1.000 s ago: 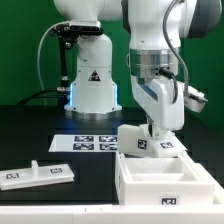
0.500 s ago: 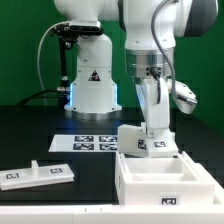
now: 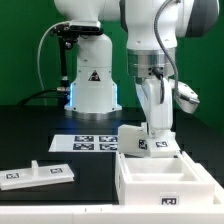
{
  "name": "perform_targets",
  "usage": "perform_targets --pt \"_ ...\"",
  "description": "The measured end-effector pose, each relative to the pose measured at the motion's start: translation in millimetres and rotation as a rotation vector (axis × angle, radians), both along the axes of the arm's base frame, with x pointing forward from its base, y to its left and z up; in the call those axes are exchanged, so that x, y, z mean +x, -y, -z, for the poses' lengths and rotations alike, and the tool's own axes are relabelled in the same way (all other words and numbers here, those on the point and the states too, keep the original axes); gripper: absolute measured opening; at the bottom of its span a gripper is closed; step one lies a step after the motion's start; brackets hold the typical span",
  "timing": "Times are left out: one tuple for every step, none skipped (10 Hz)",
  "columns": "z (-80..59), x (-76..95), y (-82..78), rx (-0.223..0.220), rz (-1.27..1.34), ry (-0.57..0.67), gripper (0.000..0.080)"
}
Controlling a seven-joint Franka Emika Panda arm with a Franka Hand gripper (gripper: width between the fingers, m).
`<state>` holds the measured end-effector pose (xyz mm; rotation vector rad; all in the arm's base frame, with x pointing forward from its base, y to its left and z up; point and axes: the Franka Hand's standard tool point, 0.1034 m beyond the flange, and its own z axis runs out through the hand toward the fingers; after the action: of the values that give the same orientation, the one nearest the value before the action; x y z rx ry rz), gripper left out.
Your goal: Assemble cabinet
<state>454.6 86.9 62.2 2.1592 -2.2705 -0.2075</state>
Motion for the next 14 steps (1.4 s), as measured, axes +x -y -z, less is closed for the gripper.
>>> perform_targets --pt "0.0 0.0 0.0 0.0 -0.002 0.0 0.0064" --pt "0.1 -1.6 -1.4 0.006 -0.004 -0.02 0.0064" --pt "0.2 -0.9 -1.7 0.006 -0.009 -0.019 0.0064" --pt "0.6 -4.1 -3.0 0.012 -0.013 -0.048 0.0064" --pt "0.6 -4.9 -5.1 0.024 -0.014 -0.09 0.0064" --pt "1.4 -2.2 -4.6 0.019 -0.015 -0.077 0.0064" --pt "1.7 -1.1 -4.5 0.016 -0.017 -0.065 0.0064" --pt "1.5 0.6 -3.8 0.012 -0.02 -0.048 0.0064" --pt "-1.7 3.5 -2.4 0.014 -0.029 -0.034 0.0064" --pt "-4.6 8.3 0.7 0.003 -0.037 0.023 0.0064" --pt "-4.6 9.0 3.8 -0.011 -0.038 0.088 0.0064" --pt "-4.6 10.6 6.9 -0.025 -0.037 0.154 0.0064" --pt "-8.0 16.3 10.6 -0.047 -0.037 0.247 0.0064" --pt "-9.3 16.7 9.3 -0.045 -0.04 0.26 0.0064"
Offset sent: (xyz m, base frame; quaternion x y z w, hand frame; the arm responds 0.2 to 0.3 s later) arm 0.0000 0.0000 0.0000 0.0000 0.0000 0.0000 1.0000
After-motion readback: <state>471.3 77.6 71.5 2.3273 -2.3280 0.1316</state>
